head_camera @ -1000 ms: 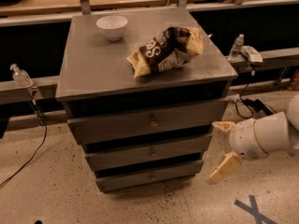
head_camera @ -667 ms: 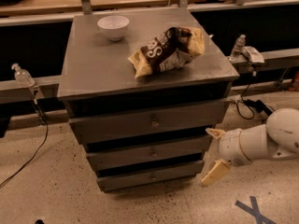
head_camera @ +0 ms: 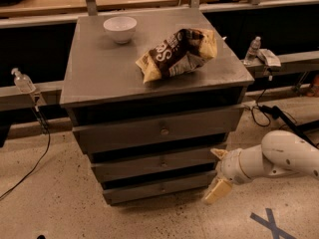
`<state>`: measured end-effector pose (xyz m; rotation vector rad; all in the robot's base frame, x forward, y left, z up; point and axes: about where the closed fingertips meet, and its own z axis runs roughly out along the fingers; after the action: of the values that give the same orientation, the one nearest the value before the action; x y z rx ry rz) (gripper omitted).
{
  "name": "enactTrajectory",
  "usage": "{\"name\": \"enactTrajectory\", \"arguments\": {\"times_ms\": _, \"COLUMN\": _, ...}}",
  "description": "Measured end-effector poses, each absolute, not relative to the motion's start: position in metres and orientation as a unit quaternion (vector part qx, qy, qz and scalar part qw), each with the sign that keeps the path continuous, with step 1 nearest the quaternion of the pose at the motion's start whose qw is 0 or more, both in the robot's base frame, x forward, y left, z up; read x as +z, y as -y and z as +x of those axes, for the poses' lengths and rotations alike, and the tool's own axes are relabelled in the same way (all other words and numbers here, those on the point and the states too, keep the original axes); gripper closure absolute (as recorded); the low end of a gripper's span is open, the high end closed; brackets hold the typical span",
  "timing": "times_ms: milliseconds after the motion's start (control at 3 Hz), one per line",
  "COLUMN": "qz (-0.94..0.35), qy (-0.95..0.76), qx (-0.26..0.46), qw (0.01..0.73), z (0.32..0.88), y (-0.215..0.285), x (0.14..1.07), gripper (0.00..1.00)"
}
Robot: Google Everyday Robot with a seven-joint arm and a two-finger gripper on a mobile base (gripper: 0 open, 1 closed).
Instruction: Open middle drawer
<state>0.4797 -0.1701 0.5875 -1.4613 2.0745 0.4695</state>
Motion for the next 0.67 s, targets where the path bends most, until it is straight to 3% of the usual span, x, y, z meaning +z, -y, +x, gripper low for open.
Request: {"name": "enactTrajectory", "arguments": {"times_ms": 667, "qz": -0.582, "qy": -0.718, "qx": 0.129, "qw": 0.359, "z": 0.499, "y": 0.164, "x": 0.544, "gripper": 0.00}}
